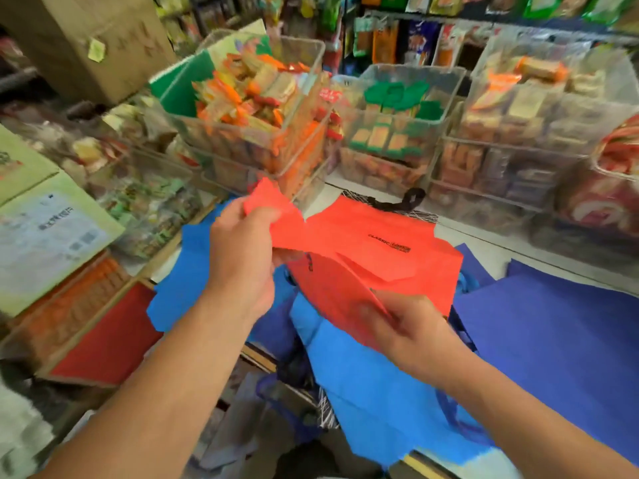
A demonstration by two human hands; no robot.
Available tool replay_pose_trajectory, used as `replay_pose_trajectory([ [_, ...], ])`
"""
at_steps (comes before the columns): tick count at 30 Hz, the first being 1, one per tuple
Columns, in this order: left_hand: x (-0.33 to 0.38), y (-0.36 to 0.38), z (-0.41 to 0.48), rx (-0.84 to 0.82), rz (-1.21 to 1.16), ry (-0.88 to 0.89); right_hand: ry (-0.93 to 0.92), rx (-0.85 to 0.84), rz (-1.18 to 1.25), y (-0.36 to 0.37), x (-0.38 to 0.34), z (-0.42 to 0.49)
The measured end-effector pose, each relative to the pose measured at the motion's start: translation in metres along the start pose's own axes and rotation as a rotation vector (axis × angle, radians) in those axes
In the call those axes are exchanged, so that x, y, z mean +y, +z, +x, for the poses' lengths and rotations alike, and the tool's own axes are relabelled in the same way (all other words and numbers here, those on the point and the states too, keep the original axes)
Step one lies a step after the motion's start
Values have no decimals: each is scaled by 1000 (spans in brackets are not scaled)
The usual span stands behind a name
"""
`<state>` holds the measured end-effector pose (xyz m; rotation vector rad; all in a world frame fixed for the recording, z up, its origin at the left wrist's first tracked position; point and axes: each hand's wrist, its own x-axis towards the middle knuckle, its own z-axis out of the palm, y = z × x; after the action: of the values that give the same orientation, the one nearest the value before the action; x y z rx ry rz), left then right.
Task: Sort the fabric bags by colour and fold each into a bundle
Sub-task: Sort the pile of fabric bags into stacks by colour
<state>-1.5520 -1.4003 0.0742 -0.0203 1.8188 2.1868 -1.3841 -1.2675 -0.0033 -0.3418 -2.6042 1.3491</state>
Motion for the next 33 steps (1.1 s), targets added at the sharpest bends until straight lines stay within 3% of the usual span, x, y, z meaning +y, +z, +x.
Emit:
replay_pose_trajectory([
  [3,31,26,20,-135,-20,67,-109,285,-63,-36,-5,29],
  [7,26,52,55,-247,-13,53,-167,678,-462,-56,16,57],
  [9,10,58,74,-259,-31,3,-235,711,-586,-54,29,69],
  [11,-16,60,95,-238,-48,-61,-262,643,-698,-46,51,82],
  [14,-68,57,125,-166,95,-177,-114,405,-776,-20,103,98],
  [17,-119,45,147,-218,227,-372,156,161,-783,-3,145,111],
  [20,-160,12,151,-181,375,-478,583,-74,-819,1,163,120],
  [22,-190,-24,138,-57,589,-445,758,-101,-758,10,167,121],
  [25,-235,-72,101,-41,788,-512,723,29,-511,41,163,100],
  [28,-245,-80,71,-125,684,-645,665,43,-368,82,167,45],
  [33,-252,-69,50,-139,604,-618,859,-188,-438,97,194,-32],
])
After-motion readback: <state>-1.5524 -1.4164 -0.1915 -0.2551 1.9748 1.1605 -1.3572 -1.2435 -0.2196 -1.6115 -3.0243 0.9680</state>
